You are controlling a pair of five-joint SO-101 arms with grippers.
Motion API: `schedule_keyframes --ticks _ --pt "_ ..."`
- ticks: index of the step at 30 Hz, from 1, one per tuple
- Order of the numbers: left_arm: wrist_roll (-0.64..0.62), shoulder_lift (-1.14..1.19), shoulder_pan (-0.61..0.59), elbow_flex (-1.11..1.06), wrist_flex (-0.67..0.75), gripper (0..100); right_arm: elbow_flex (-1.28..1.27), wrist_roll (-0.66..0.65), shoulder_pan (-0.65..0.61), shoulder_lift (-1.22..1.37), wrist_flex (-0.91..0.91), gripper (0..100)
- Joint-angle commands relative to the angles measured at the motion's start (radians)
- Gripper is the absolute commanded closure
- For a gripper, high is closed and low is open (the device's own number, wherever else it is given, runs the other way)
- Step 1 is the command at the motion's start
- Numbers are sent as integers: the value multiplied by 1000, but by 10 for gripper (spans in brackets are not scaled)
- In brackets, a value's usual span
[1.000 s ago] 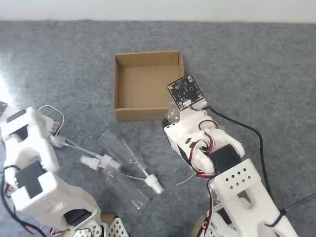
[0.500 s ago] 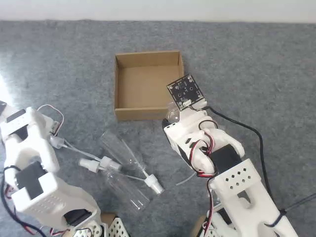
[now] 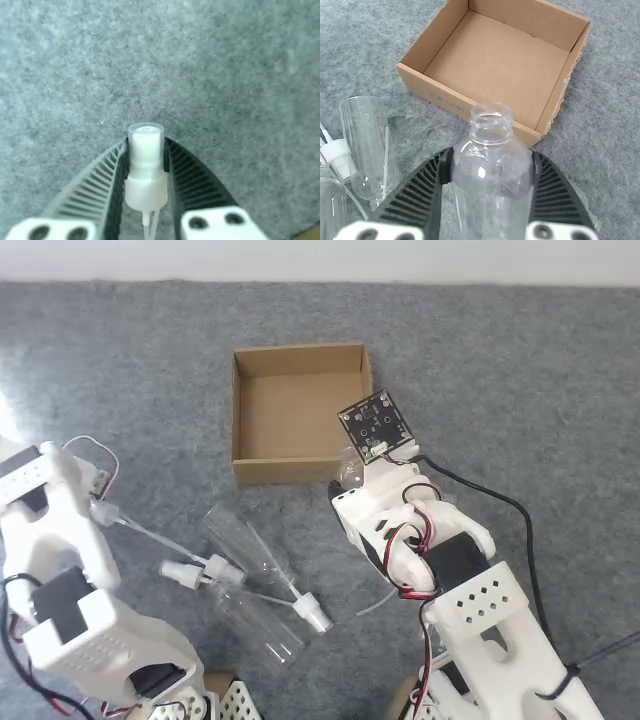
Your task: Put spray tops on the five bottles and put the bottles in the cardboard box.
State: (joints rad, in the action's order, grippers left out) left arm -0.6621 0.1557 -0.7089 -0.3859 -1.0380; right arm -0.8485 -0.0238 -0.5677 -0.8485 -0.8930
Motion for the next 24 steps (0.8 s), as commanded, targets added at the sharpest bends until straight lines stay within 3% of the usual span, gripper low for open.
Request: schedule_keyframes --ticks 1,11,24 --pt "3 -71 -3 53 -12 990 6 -20 10 -30 21 869" --pt "5 -316 -3 44 -74 990 6 -20 10 -30 21 869" --pt "5 -408 -5 41 -77 990 6 -18 10 -30 21 869"
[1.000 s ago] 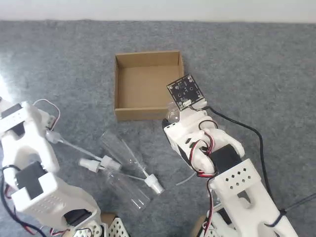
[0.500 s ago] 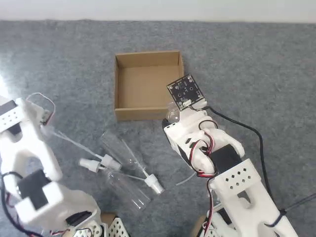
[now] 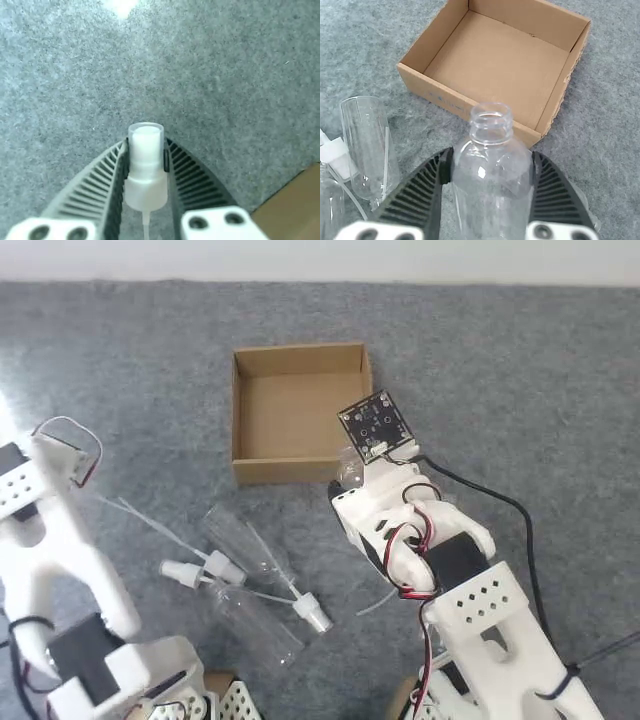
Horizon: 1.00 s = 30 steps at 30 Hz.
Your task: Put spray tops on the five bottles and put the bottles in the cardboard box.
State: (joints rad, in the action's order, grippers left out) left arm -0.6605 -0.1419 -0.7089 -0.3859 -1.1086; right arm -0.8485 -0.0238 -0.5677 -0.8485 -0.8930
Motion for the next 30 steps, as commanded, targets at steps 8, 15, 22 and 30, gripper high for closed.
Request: schedule_keyframes --ticks 8,15,22,30 --pt "3 -241 -2 39 -6 990 6 -12 12 -30 21 868" --pt "3 -328 2 8 -3 990 5 -12 12 -30 21 867" --pt "2 -465 3 -62 12 990 5 -12 12 -30 21 867" --pt "2 -617 -2 -179 101 990 -69 -18 12 -39 119 868"
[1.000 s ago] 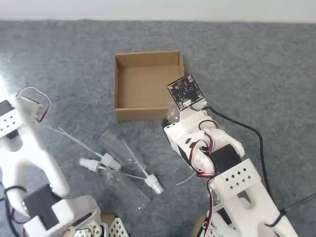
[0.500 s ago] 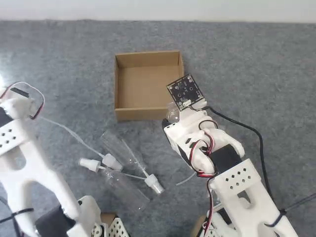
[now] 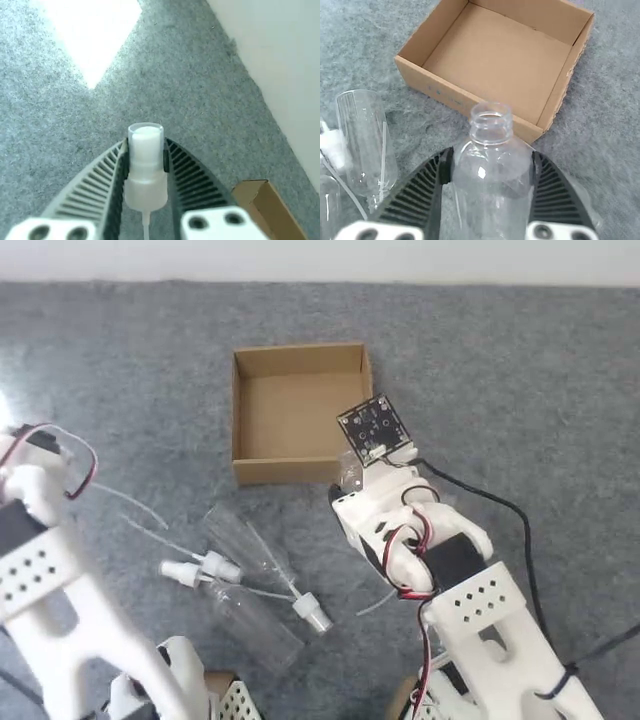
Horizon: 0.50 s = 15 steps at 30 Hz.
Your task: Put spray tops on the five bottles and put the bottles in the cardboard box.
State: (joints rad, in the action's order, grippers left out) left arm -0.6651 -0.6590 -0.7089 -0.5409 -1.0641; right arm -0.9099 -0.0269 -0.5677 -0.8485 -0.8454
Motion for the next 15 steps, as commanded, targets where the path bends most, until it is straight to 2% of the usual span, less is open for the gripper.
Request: schedule_keyframes --ticks 1,7,11,15 --pt "6 -117 -2 -41 68 990 -21 -17 12 -39 93 868" --pt "-5 -190 -2 -113 132 990 -34 -17 12 -39 114 868" --pt "-69 -229 -2 -133 133 990 -35 -17 12 -39 117 868" --pt "-74 -245 3 -133 133 990 -35 -17 12 -39 117 868"
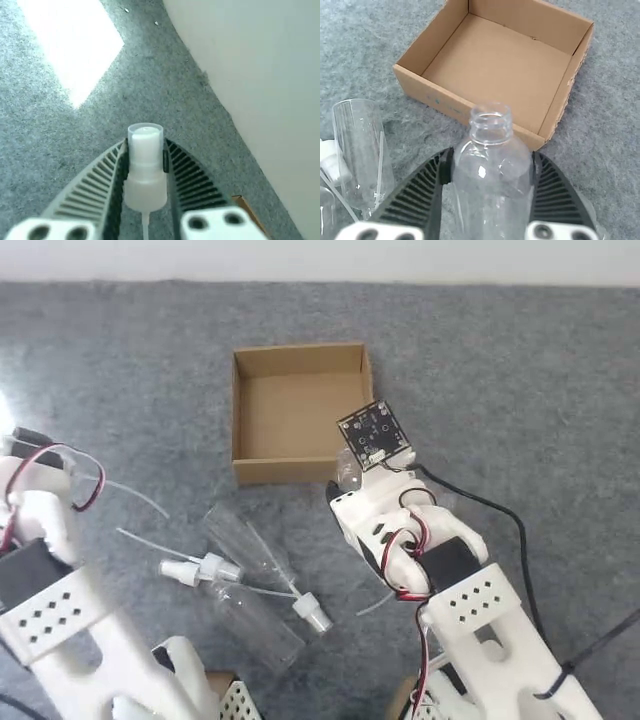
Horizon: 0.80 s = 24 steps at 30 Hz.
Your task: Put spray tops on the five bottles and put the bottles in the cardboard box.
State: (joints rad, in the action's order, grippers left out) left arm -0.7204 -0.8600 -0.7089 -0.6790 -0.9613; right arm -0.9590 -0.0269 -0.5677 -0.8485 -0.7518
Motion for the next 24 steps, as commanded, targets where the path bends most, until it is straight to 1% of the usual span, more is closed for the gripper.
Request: schedule_keyframes --ticks 1,9,15,20,22,24 --pt "-18 -44 3 7 32 990 14 -17 12 -39 24 868" --pt "-15 -44 14 8 95 990 12 -17 12 -39 25 868" --pt "-14 -44 115 8 97 989 12 -17 12 -39 25 868" --pt "-12 -46 164 15 104 989 12 -17 12 -39 25 867" --pt "17 -46 192 15 114 989 12 -17 12 -39 25 867" --pt "97 -46 218 10 137 989 12 -17 8 -39 25 866"
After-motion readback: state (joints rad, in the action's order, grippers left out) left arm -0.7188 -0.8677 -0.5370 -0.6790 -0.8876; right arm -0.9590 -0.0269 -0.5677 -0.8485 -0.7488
